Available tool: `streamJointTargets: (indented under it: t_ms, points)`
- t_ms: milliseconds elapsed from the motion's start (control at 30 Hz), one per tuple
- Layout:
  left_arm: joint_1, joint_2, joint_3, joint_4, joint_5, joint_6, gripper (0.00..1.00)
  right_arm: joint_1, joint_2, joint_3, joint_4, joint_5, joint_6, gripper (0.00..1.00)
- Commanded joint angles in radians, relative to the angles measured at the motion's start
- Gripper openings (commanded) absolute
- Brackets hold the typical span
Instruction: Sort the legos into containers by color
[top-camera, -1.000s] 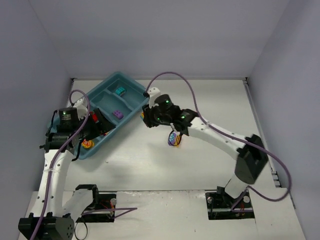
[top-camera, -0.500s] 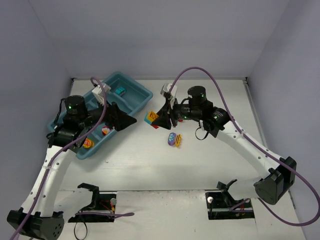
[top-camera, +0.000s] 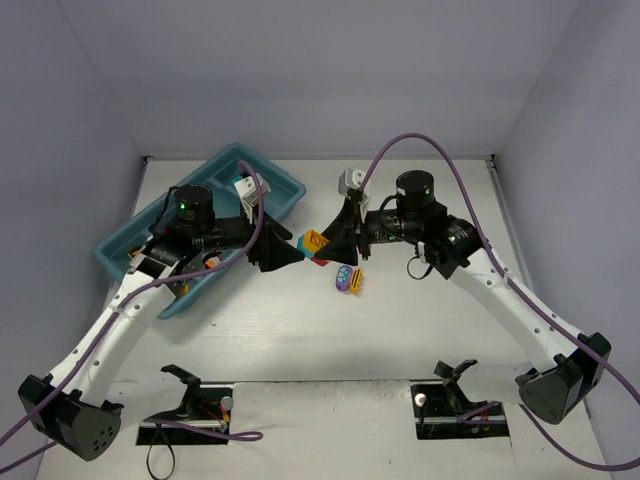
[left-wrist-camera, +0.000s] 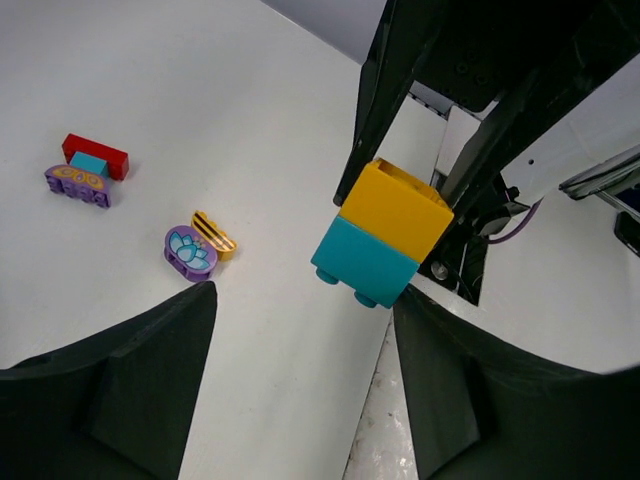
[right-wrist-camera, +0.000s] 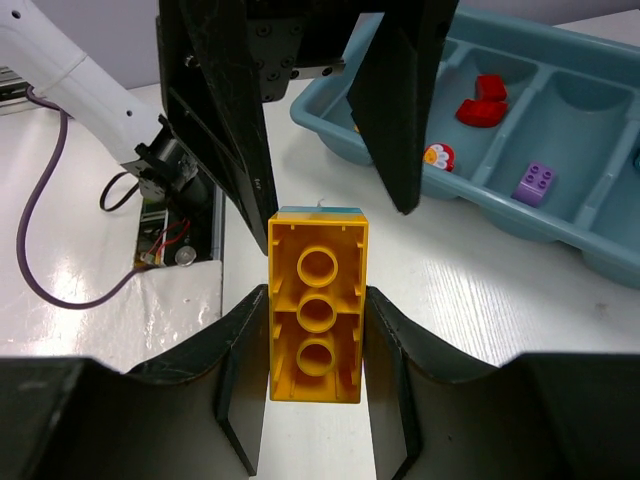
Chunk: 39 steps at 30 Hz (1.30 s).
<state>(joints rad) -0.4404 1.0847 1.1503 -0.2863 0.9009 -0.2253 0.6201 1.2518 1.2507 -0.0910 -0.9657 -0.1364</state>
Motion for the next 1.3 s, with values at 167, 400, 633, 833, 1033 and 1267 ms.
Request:
streamJointTargets:
  t_ms: [167,400,633,833,1033,1267]
  points:
    - [-0.021,0.032,0.075,0.095,0.112,0.081,0.57,-0.01,-0.035,0.019,0.05,-0.093,-0.003,0.0]
    - [-0.034,0.081,0.086,0.104,0.213,0.073,0.5,-0.01,-0.019,0.026,0.05,-0.103,-0.006,0.0]
    - [-0.035,0.098,0.083,0.081,0.239,0.107,0.05,-0.022,-0.011,0.032,0.048,-0.117,-0.015,0.0]
    - [-0.034,0.093,0.069,0.091,0.254,0.133,0.0,-0.048,-0.008,0.015,0.05,-0.166,-0.012,0.0]
    - [-0.02,0.106,0.052,0.067,0.263,0.165,0.0,-0.117,-0.035,-0.01,0.048,-0.186,-0.006,0.0]
    - [0.063,0.107,0.032,0.053,0.218,0.161,0.0,-0.187,-0.08,-0.037,0.043,-0.128,0.004,0.0]
